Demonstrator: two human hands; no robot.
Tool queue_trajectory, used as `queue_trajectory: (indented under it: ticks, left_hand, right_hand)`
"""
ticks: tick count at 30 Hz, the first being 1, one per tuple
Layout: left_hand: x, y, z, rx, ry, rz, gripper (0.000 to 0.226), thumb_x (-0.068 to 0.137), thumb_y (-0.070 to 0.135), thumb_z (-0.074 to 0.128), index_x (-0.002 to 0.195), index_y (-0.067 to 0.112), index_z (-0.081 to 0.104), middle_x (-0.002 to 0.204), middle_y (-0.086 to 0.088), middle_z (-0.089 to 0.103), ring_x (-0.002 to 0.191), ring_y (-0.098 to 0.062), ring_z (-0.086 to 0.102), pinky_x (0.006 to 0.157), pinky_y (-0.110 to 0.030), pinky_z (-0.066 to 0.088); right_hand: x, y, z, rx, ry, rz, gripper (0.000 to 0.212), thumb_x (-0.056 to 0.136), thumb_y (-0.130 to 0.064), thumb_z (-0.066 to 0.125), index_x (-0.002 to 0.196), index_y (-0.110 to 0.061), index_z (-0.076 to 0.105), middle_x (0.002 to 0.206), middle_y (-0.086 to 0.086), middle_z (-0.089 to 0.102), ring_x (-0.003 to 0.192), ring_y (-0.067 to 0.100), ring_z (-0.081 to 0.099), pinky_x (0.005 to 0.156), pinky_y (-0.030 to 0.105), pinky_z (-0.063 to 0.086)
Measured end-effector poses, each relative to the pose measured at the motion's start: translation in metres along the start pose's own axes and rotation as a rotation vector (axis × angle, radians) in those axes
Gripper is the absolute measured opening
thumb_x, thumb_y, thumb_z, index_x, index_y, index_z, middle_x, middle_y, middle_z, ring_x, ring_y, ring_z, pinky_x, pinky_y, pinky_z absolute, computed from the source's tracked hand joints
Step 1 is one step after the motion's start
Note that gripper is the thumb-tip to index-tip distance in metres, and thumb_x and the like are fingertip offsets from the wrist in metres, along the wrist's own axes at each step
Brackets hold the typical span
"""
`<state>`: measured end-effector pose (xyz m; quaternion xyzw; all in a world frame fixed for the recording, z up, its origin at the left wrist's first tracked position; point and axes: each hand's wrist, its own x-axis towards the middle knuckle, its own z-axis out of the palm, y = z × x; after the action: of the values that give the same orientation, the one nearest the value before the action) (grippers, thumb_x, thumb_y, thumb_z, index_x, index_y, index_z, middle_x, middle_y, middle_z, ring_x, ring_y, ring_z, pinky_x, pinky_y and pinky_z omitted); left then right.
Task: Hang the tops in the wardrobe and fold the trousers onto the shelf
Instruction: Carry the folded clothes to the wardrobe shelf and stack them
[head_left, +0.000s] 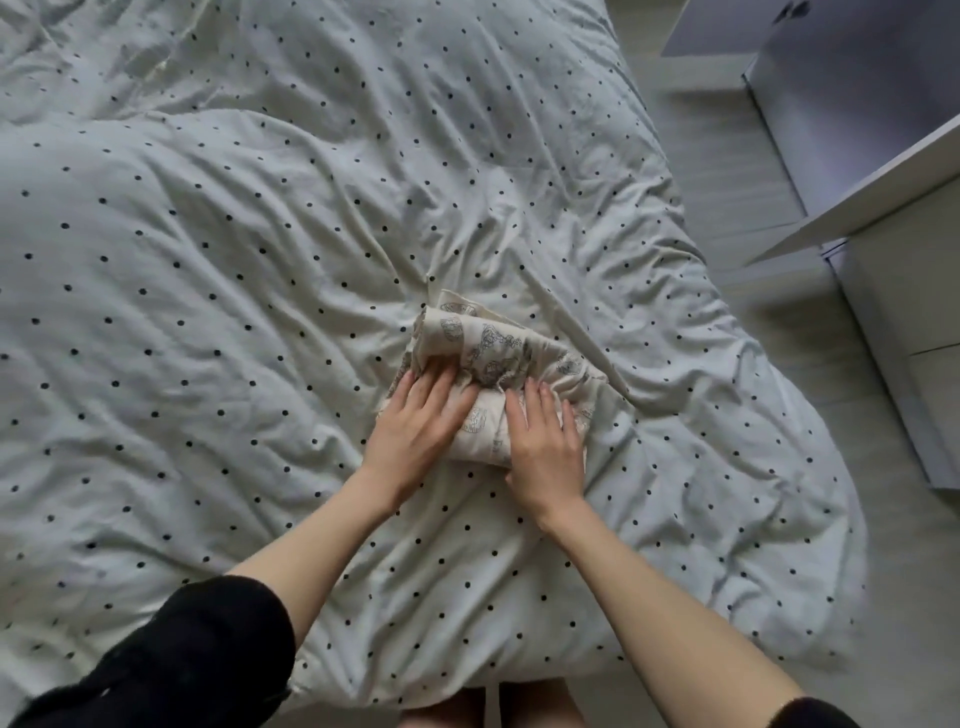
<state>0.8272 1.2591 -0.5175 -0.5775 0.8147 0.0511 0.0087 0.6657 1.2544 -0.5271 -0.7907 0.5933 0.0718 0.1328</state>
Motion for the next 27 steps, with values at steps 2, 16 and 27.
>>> queue_trajectory:
  ticks: [2,16,27]
  left_hand:
    - [-0.006,0.013,-0.01,-0.086,-0.005,-0.074,0.042,0.086,0.0,0.043,0.124,0.003,0.059,0.129,-0.026,0.054,0.119,-0.041,0.053,0.095,-0.055,0.045]
    - [0.079,0.202,-0.146,-0.103,0.229,0.151,0.049,0.076,-0.001,0.04,0.119,0.004,0.062,0.129,-0.026,0.054,0.119,-0.042,0.053,0.098,-0.058,0.041]
    - [0.19,0.477,-0.209,-0.111,0.333,0.286,0.052,0.081,0.004,0.033,0.127,-0.001,0.055,0.131,-0.026,0.052,0.118,-0.043,0.053,0.093,-0.055,0.047]
  right_hand:
    - [-0.001,0.007,-0.018,0.049,0.008,-0.056,0.068,0.078,0.006,0.06,0.141,-0.007,0.039,0.149,0.018,0.035,0.139,0.032,0.031,0.115,0.045,0.023]
    - [-0.105,0.193,-0.183,0.009,0.503,0.007,0.052,0.053,0.009,0.066,0.103,-0.004,0.069,0.103,0.015,0.069,0.094,0.031,0.068,0.078,0.041,0.057]
    - [-0.206,0.471,-0.265,-0.097,0.716,0.045,0.049,0.055,0.005,0.065,0.103,-0.005,0.07,0.103,0.014,0.07,0.093,0.029,0.069,0.078,0.037,0.057]
